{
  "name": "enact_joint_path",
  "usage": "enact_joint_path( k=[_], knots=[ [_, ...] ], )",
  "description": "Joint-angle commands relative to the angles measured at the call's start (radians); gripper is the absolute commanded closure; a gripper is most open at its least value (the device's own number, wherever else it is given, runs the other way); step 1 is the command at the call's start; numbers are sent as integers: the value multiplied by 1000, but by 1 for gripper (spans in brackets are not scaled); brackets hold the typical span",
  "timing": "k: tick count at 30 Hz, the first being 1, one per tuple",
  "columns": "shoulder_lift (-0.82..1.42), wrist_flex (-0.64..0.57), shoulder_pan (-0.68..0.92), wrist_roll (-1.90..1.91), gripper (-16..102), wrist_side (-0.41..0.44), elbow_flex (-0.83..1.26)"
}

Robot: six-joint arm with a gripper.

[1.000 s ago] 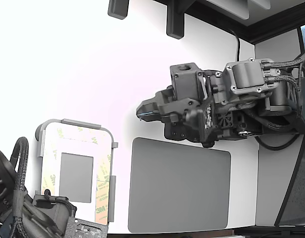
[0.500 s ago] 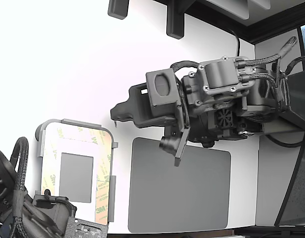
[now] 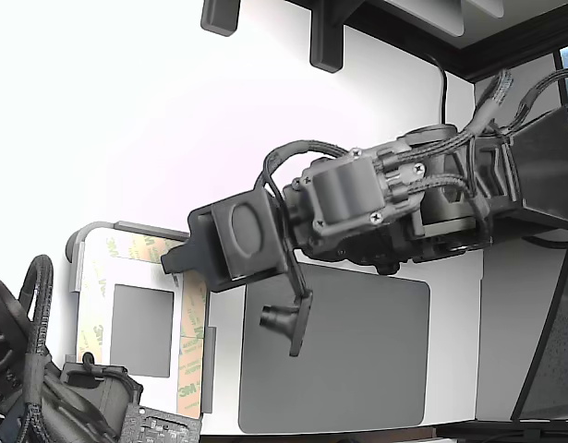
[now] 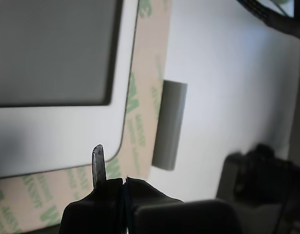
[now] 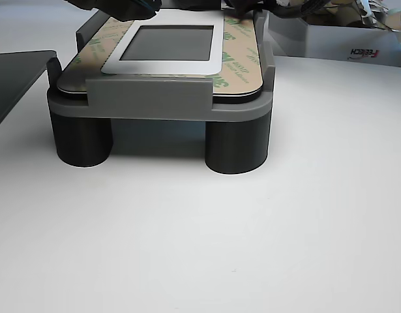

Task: Peel off protective film from adhesive tape.

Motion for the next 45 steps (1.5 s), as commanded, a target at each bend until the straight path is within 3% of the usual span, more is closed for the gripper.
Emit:
enact_joint_path(
  k=[1,11,15,25,40,45],
  knots=[
    [-31,43,58,-23,98,54,-92],
    [-107,78,239,-40,89,169,-166],
    [-167,57,278,-80,94,193,-199],
    [-213,34,307,-161,97,183,-244],
    [-276,-46,310,-256,97,67,-241],
    [-301,-44,330,-264,97,75,-256]
  ],
)
